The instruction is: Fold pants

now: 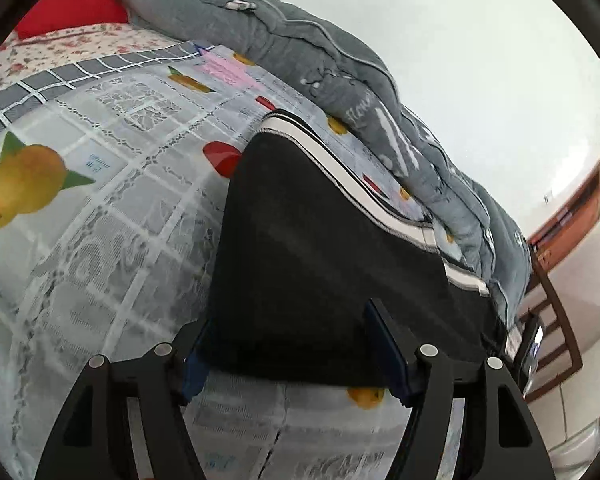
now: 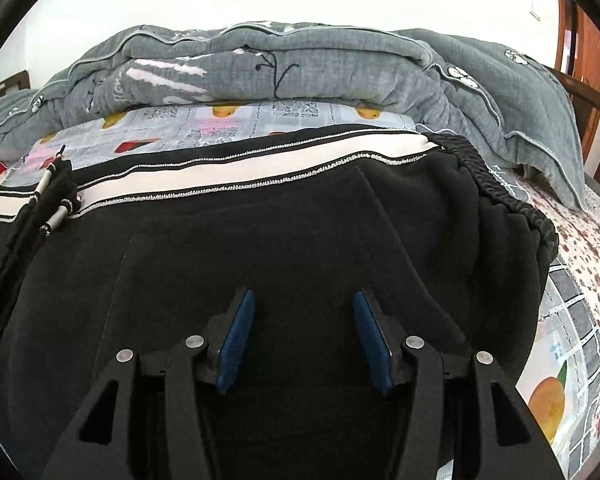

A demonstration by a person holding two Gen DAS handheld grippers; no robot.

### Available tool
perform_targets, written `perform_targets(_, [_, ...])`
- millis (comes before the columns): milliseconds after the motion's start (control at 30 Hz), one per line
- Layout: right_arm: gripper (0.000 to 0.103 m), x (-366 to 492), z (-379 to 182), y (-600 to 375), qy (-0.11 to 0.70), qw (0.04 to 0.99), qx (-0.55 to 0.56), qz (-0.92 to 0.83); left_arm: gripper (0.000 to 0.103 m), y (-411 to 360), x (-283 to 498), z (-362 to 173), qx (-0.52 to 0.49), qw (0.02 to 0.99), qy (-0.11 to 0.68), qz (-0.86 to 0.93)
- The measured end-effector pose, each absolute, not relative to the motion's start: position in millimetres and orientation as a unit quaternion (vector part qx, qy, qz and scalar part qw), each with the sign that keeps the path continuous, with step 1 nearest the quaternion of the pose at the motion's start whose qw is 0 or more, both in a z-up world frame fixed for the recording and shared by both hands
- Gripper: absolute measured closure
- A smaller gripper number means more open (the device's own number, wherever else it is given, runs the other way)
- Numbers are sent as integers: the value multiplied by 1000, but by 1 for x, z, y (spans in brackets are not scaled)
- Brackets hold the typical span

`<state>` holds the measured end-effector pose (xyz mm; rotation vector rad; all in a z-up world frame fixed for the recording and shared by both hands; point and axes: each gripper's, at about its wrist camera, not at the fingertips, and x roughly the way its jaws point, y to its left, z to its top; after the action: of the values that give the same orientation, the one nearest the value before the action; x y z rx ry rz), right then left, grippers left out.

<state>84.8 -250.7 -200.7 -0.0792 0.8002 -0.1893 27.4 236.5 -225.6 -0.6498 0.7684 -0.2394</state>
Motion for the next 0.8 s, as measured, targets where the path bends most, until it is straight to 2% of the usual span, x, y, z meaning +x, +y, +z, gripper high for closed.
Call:
perform_targets(167, [51, 84, -201, -252, 386, 917, -36, -91, 34, 236, 45, -228, -340, 864, 359, -97])
perform_targets(533, [50, 76, -200, -251, 383, 919, -26, -88, 34, 234, -2, -237, -395, 842, 348, -120])
perform_targets(800, [50, 68, -200, -254, 384, 920, -26, -70, 33, 240, 3, -241, -429, 833, 333, -102])
